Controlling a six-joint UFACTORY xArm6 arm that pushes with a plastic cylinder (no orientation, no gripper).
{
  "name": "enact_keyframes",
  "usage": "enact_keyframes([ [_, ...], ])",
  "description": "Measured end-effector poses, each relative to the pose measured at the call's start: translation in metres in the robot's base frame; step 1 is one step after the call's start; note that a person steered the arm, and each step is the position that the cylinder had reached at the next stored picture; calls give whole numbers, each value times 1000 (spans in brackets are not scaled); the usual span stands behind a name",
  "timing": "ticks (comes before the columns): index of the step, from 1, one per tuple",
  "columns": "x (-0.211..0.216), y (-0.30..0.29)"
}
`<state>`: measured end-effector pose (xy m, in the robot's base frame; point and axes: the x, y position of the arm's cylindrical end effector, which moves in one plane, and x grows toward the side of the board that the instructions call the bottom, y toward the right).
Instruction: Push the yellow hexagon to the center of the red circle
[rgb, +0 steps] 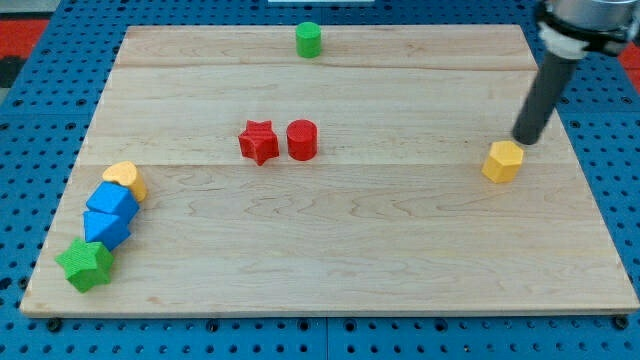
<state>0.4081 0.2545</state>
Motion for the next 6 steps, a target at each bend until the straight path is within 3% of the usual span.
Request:
enact_keyframes([
  [1, 40, -24],
  [2, 46, -81],
  [3, 42, -177],
  [5, 29, -207],
  [6, 42, -233],
])
